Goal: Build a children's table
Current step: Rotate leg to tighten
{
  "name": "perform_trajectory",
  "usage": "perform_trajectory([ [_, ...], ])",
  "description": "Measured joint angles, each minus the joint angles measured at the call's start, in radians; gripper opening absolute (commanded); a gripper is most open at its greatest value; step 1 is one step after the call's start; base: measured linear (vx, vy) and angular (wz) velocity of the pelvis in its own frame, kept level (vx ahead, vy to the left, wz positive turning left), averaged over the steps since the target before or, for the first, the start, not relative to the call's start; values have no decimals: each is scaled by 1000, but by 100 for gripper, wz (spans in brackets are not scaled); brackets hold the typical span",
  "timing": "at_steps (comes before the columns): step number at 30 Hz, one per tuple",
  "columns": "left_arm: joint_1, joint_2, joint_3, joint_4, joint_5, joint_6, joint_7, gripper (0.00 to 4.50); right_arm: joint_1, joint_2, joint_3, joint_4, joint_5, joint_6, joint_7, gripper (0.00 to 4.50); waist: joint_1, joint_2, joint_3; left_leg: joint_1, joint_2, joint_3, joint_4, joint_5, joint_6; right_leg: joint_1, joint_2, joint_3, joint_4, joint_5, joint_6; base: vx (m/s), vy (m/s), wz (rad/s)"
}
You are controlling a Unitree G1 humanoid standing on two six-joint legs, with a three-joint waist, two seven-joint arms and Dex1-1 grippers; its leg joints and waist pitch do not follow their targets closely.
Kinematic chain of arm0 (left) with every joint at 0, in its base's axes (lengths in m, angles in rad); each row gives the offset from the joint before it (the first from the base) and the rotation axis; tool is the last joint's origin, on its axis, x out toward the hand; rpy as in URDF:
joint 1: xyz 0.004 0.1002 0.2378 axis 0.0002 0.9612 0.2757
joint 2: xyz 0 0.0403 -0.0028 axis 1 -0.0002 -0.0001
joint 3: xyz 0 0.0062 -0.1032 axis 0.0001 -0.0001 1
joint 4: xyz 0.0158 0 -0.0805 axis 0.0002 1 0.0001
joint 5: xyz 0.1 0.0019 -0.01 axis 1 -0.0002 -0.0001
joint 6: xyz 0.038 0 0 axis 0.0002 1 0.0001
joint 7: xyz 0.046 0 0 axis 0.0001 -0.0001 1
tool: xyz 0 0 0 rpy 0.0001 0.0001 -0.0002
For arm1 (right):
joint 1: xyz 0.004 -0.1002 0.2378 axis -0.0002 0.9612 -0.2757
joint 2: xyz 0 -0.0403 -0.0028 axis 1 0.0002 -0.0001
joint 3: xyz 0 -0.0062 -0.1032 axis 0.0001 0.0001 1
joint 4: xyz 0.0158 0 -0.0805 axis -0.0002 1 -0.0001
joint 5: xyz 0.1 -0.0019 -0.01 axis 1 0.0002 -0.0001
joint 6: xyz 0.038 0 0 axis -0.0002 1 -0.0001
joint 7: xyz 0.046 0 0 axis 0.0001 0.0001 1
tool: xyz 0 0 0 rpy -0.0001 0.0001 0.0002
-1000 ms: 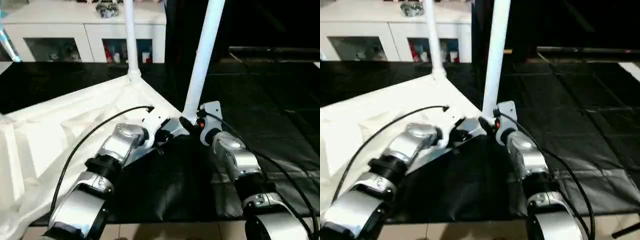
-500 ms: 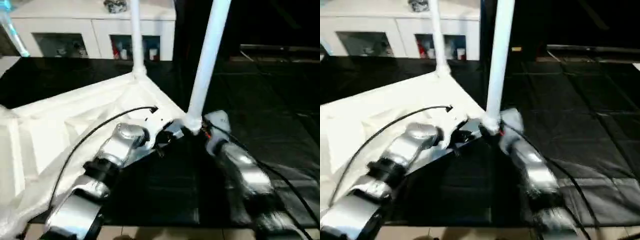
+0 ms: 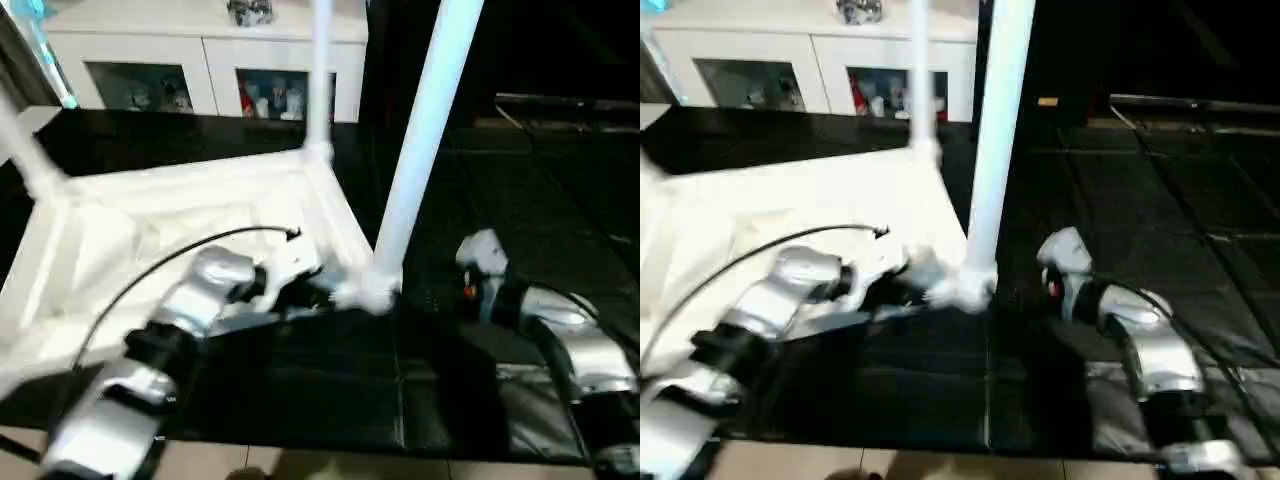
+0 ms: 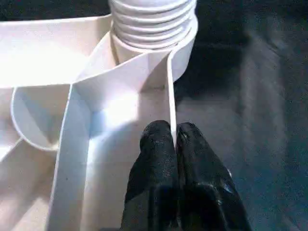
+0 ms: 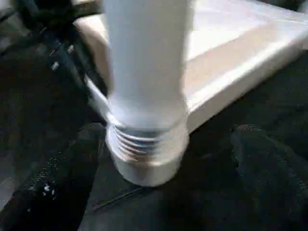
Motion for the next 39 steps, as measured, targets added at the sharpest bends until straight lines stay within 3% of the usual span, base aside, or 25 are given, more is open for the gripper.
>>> perform_trajectory([
  [3,-2,19,-15,-2,4,-43,-62,0,-22,-2,30,-7,4,16,68,446,12,0,0,0,0,0,2,0,0,1,0,0,1,0,0,0,0,0],
  [13,-5,44,-48,-9,3,-94,-158,0,-72,-11,117,5,-1,14,232,446,21,-2,-1,0,1,1,4,0,0,3,-1,0,1,0,0,0,0,0],
  [24,-6,42,-61,-8,3,-118,-179,0,-83,23,138,47,-11,-9,248,446,29,-2,-1,0,2,1,5,0,0,3,-1,0,3,0,1,0,0,0],
  [39,-7,42,-63,-5,5,-120,-182,0,-95,46,154,93,-9,-7,288,313,31,-2,-1,0,3,1,12,0,0,3,-1,0,11,-2,1,0,0,0],
])
